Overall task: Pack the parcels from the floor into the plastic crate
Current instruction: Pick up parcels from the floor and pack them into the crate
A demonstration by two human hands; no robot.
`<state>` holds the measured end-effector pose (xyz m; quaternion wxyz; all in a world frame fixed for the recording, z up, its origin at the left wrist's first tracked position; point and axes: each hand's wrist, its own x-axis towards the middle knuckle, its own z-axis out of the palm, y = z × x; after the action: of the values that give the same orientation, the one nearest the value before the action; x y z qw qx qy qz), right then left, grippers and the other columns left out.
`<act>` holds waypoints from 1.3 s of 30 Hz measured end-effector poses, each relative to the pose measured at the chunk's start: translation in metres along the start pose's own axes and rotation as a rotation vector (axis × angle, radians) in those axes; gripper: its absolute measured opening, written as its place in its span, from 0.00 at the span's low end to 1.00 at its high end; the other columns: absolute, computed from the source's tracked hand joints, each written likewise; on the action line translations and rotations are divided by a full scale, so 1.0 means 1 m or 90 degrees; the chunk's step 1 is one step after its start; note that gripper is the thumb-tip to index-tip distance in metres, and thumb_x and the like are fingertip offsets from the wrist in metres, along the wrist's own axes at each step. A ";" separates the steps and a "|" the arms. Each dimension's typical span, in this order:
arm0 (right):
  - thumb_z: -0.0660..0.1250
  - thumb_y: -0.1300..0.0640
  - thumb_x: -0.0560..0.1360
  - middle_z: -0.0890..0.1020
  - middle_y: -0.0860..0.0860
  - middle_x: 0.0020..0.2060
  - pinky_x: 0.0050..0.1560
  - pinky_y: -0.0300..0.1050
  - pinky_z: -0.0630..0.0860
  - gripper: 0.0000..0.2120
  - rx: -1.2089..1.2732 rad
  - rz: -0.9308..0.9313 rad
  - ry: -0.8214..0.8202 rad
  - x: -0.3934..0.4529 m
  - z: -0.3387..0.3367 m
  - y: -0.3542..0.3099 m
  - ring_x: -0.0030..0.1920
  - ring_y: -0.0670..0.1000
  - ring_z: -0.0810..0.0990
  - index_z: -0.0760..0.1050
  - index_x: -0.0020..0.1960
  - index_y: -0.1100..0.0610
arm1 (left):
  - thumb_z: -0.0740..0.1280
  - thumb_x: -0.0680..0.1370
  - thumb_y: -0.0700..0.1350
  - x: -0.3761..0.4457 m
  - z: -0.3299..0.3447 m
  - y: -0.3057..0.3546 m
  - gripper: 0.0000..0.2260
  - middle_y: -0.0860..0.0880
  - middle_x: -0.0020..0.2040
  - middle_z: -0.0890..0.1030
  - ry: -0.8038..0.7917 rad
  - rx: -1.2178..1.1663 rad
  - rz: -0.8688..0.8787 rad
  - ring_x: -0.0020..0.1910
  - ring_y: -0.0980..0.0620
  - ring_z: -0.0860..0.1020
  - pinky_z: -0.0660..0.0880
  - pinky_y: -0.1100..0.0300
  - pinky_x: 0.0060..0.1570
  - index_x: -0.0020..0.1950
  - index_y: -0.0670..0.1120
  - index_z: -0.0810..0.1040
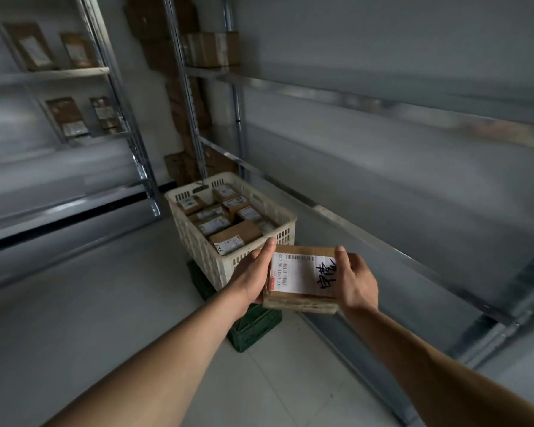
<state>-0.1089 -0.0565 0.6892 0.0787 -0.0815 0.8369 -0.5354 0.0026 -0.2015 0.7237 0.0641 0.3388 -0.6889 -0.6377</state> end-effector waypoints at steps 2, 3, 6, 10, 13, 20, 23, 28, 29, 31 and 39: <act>0.54 0.38 0.81 0.81 0.53 0.50 0.54 0.50 0.74 0.22 0.000 -0.005 -0.011 0.007 0.006 -0.004 0.52 0.57 0.78 0.76 0.58 0.53 | 0.52 0.77 0.70 0.008 -0.004 0.003 0.26 0.48 0.52 0.83 0.015 -0.002 -0.004 0.49 0.51 0.80 0.76 0.55 0.43 0.59 0.52 0.75; 0.54 0.38 0.81 0.81 0.53 0.50 0.54 0.51 0.74 0.22 -0.001 -0.005 -0.015 0.011 0.010 -0.005 0.52 0.57 0.78 0.76 0.58 0.53 | 0.52 0.77 0.70 0.012 -0.006 0.004 0.26 0.49 0.51 0.82 0.019 -0.003 -0.008 0.49 0.51 0.80 0.76 0.54 0.44 0.58 0.53 0.75; 0.54 0.37 0.81 0.81 0.53 0.49 0.55 0.53 0.76 0.20 -0.003 -0.004 -0.022 0.019 0.020 -0.009 0.51 0.57 0.79 0.75 0.56 0.51 | 0.51 0.78 0.68 0.024 -0.014 0.007 0.21 0.53 0.48 0.82 0.018 -0.009 -0.013 0.46 0.54 0.79 0.75 0.56 0.41 0.54 0.56 0.75; 0.54 0.38 0.81 0.81 0.53 0.49 0.54 0.52 0.76 0.21 -0.013 -0.006 -0.024 0.030 0.039 -0.021 0.51 0.57 0.78 0.76 0.57 0.53 | 0.51 0.81 0.64 0.040 -0.030 0.008 0.19 0.54 0.45 0.82 0.015 0.000 -0.001 0.42 0.58 0.79 0.73 0.63 0.32 0.47 0.56 0.75; 0.54 0.38 0.81 0.81 0.53 0.48 0.54 0.52 0.76 0.20 -0.021 -0.007 -0.021 0.040 0.058 -0.030 0.51 0.58 0.79 0.75 0.54 0.52 | 0.51 0.80 0.66 0.061 -0.046 0.005 0.20 0.50 0.48 0.83 0.006 0.008 -0.005 0.44 0.54 0.80 0.74 0.61 0.35 0.48 0.56 0.75; 0.55 0.38 0.81 0.81 0.53 0.47 0.53 0.52 0.77 0.20 -0.031 -0.010 -0.007 0.073 0.123 -0.059 0.49 0.57 0.79 0.75 0.55 0.51 | 0.51 0.78 0.70 0.120 -0.105 0.013 0.25 0.48 0.53 0.82 -0.007 -0.003 0.003 0.51 0.50 0.80 0.78 0.51 0.51 0.59 0.54 0.76; 0.54 0.37 0.81 0.82 0.54 0.47 0.53 0.53 0.79 0.21 -0.016 -0.011 -0.007 0.083 0.159 -0.076 0.48 0.56 0.80 0.76 0.57 0.52 | 0.52 0.78 0.69 0.145 -0.138 0.018 0.24 0.48 0.52 0.83 -0.003 -0.005 0.010 0.51 0.50 0.80 0.78 0.52 0.50 0.55 0.54 0.77; 0.54 0.38 0.81 0.82 0.53 0.46 0.49 0.50 0.78 0.23 -0.017 -0.016 -0.007 0.096 0.214 -0.096 0.47 0.56 0.80 0.76 0.60 0.53 | 0.51 0.76 0.71 0.179 -0.188 0.022 0.30 0.41 0.54 0.83 -0.008 0.032 0.015 0.52 0.43 0.82 0.78 0.46 0.54 0.57 0.49 0.79; 0.53 0.36 0.81 0.82 0.54 0.48 0.51 0.52 0.79 0.23 -0.021 -0.016 -0.007 0.098 0.225 -0.099 0.48 0.57 0.80 0.76 0.60 0.52 | 0.51 0.76 0.71 0.185 -0.197 0.023 0.32 0.39 0.54 0.83 -0.006 0.033 0.013 0.53 0.41 0.82 0.78 0.44 0.55 0.58 0.47 0.78; 0.53 0.35 0.80 0.83 0.54 0.50 0.53 0.56 0.80 0.23 -0.022 -0.016 -0.012 0.105 0.244 -0.107 0.49 0.57 0.81 0.76 0.60 0.50 | 0.52 0.75 0.72 0.197 -0.213 0.023 0.33 0.39 0.54 0.83 -0.002 0.023 0.007 0.53 0.41 0.82 0.78 0.44 0.55 0.58 0.47 0.78; 0.52 0.33 0.79 0.82 0.52 0.49 0.52 0.57 0.81 0.25 -0.023 -0.015 -0.046 0.156 0.315 -0.127 0.49 0.55 0.82 0.74 0.64 0.49 | 0.52 0.77 0.69 0.271 -0.261 0.023 0.26 0.47 0.49 0.85 -0.004 -0.001 -0.011 0.47 0.50 0.82 0.79 0.53 0.44 0.52 0.52 0.80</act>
<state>-0.1848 -0.4219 0.6676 0.1006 -0.1122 0.8422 -0.5177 -0.0767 -0.5693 0.6987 0.0568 0.3429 -0.6855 -0.6397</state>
